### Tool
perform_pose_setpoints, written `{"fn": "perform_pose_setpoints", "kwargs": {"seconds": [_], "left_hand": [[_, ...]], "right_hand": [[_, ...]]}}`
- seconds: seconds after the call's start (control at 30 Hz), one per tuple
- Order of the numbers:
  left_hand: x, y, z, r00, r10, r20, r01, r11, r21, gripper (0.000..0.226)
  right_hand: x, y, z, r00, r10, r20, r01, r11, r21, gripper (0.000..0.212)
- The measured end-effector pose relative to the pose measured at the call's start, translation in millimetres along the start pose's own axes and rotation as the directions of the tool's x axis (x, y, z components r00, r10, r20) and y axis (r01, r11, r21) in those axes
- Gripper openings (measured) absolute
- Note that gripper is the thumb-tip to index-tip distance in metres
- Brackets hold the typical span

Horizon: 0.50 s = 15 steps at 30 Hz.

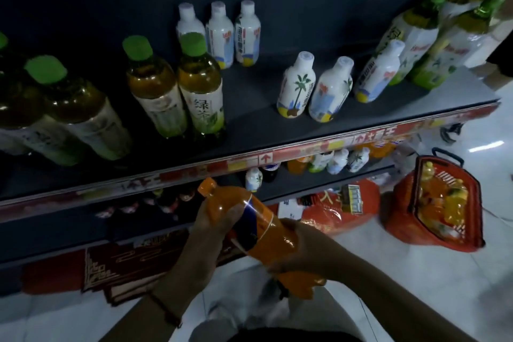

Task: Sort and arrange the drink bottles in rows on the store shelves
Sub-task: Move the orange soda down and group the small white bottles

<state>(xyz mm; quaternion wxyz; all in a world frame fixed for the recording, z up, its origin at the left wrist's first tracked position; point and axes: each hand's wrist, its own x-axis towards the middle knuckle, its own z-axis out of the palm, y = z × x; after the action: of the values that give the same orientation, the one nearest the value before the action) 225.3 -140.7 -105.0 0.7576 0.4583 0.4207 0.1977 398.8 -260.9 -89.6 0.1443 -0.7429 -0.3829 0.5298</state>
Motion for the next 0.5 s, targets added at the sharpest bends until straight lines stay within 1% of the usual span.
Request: {"fn": "perform_pose_setpoints", "kwargs": {"seconds": [0.07,0.13,0.2,0.23,0.37,0.4,0.47,0.5], "left_hand": [[-2.7,-2.8,-3.2,0.998,-0.028,0.047,0.027,0.999,0.024,0.060],[-5.6,-12.4,-7.3,0.995,-0.090,0.052,0.091,0.996,-0.021,0.064],[-4.2,-28.7,-10.0,0.987,-0.160,0.032,0.162,0.984,-0.078,0.058],[-2.3,-37.5,-9.7,0.984,-0.178,0.001,0.177,0.979,-0.100,0.058],[17.4,-71.5,7.0,0.977,-0.186,-0.101,0.174,0.977,-0.124,0.069],[25.8,-83.4,13.5,0.976,-0.182,-0.122,0.167,0.978,-0.123,0.066],[48.1,-110.0,31.5,0.973,-0.163,-0.164,0.140,0.979,-0.146,0.053],[60.2,-124.1,42.1,0.969,-0.144,-0.199,0.119,0.984,-0.129,0.051]], "right_hand": [[-0.5,4.2,2.8,0.999,0.012,-0.030,-0.013,1.000,-0.019,0.103],[2.6,17.0,8.2,0.997,-0.008,-0.078,-0.003,0.991,-0.135,0.104],[8.2,26.8,10.1,0.994,-0.038,-0.105,0.013,0.972,-0.233,0.102],[14.6,35.6,10.9,0.992,-0.058,-0.114,0.028,0.968,-0.248,0.100],[40.7,71.9,11.5,0.990,-0.120,-0.078,0.101,0.972,-0.211,0.099],[49.0,83.0,7.8,0.991,-0.121,-0.064,0.105,0.972,-0.209,0.098],[72.4,115.0,0.0,0.979,-0.187,-0.087,0.163,0.960,-0.229,0.096],[87.6,135.3,-3.0,0.968,-0.226,-0.105,0.197,0.953,-0.232,0.096]]}}
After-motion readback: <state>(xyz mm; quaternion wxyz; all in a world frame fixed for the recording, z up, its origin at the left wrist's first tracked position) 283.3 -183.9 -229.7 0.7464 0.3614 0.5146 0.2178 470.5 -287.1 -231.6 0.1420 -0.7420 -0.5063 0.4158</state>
